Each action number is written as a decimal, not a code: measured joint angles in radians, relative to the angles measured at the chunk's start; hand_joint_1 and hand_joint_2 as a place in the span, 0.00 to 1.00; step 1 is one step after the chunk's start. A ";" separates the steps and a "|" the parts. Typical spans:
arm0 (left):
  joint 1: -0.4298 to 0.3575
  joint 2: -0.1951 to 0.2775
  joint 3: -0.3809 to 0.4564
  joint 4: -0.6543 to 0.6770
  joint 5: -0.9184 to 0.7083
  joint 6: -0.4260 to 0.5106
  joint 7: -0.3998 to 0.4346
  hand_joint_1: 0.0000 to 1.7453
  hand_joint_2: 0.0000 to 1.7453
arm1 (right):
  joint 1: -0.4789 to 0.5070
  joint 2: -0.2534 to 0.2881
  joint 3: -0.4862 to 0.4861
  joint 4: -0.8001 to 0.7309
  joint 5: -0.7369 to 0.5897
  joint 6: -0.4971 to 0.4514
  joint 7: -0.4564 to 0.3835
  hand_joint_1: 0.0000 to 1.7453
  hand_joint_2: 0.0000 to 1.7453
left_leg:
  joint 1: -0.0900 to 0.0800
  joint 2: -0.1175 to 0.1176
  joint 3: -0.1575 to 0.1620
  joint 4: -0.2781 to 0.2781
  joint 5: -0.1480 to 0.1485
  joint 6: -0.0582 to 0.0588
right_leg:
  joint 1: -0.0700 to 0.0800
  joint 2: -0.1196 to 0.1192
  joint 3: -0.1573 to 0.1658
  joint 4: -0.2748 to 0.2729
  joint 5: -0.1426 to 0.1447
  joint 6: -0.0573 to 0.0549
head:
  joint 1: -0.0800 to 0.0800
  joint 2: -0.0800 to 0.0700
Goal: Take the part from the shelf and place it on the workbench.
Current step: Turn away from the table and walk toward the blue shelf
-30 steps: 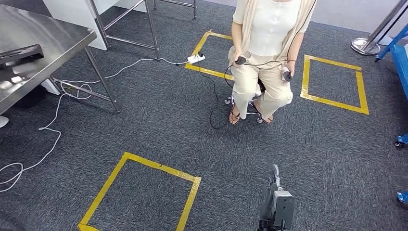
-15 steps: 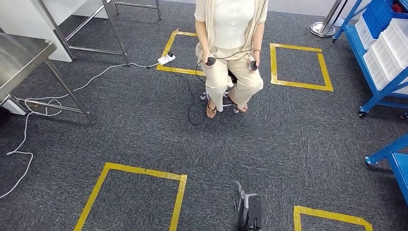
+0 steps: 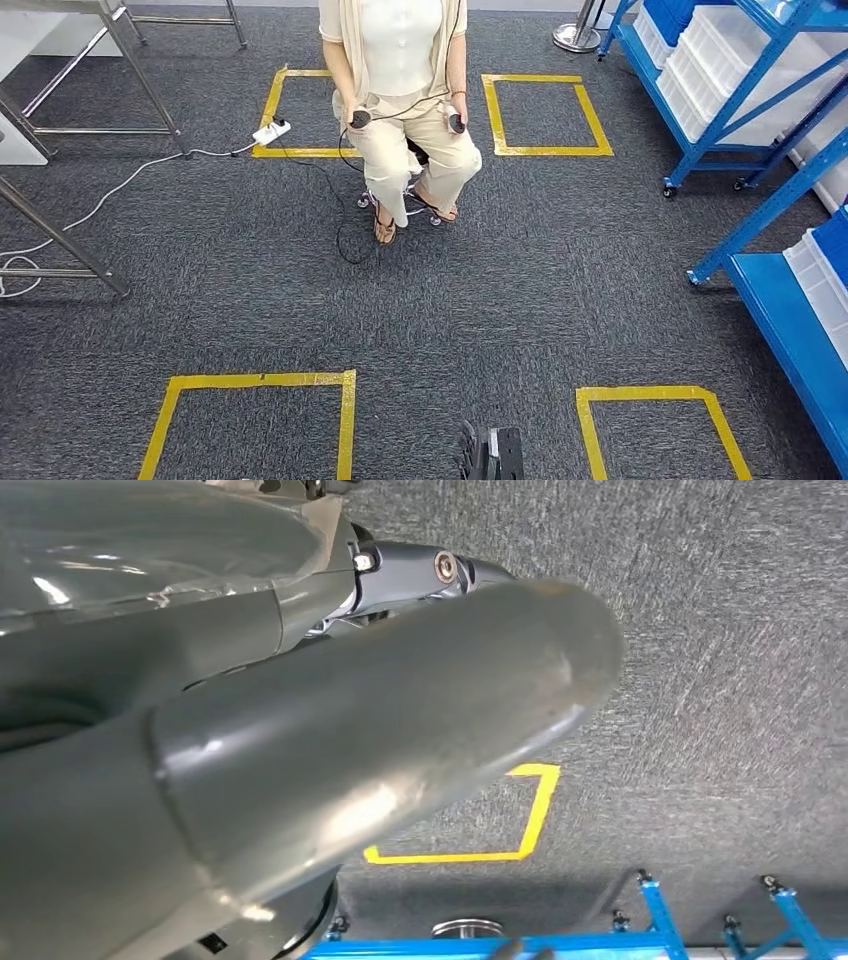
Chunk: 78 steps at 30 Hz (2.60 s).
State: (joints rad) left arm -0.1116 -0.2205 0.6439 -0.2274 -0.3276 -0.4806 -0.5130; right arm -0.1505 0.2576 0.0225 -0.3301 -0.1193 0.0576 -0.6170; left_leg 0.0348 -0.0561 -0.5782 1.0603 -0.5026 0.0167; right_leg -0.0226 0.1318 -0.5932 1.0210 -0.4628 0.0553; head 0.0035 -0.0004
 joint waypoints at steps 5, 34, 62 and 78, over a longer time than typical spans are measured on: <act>-0.009 -0.001 -0.012 0.000 -0.004 0.000 0.017 0.00 0.00 | -0.003 -0.006 -0.002 0.012 -0.007 -0.012 -0.039 0.00 0.00 | -0.008 0.075 0.000 -0.009 0.005 0.033 | 0.003 -0.113 -0.126 0.240 -0.096 -0.001 | 0.011 0.000; -0.009 0.050 0.072 -0.148 0.149 -0.001 -0.188 0.00 0.00 | 0.321 -0.017 -0.180 -0.956 0.182 -0.149 -0.006 0.00 0.00 | -0.003 0.047 0.000 0.010 -0.008 0.026 | 0.003 -0.089 -0.091 0.146 -0.050 0.002 | 0.011 0.000; 0.057 0.021 0.153 -0.320 0.103 0.012 -0.187 0.00 0.00 | 0.345 0.022 -0.315 -1.103 0.097 -0.041 -0.008 0.00 0.00 | -0.002 0.037 -0.006 0.026 -0.014 -0.002 | 0.019 -0.049 -0.017 0.030 0.001 -0.017 | 0.005 0.000; 0.060 0.022 0.153 -0.322 0.106 0.020 -0.188 0.00 0.00 | 0.354 0.024 -0.323 -1.109 0.113 -0.076 0.004 0.00 0.00 | -0.007 0.071 0.010 0.007 -0.016 0.024 | 0.006 -0.131 -0.015 0.024 0.005 -0.005 | 0.018 0.000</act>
State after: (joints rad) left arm -0.0513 -0.1981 0.7971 -0.5495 -0.2217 -0.4602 -0.7009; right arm 0.2034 0.2813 -0.3001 -1.4393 -0.0060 -0.0181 -0.6126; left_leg 0.0278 0.0151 -0.5685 1.0676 -0.5191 0.0406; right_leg -0.0163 0.0007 -0.6081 1.0446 -0.4573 0.0507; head 0.0217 -0.0004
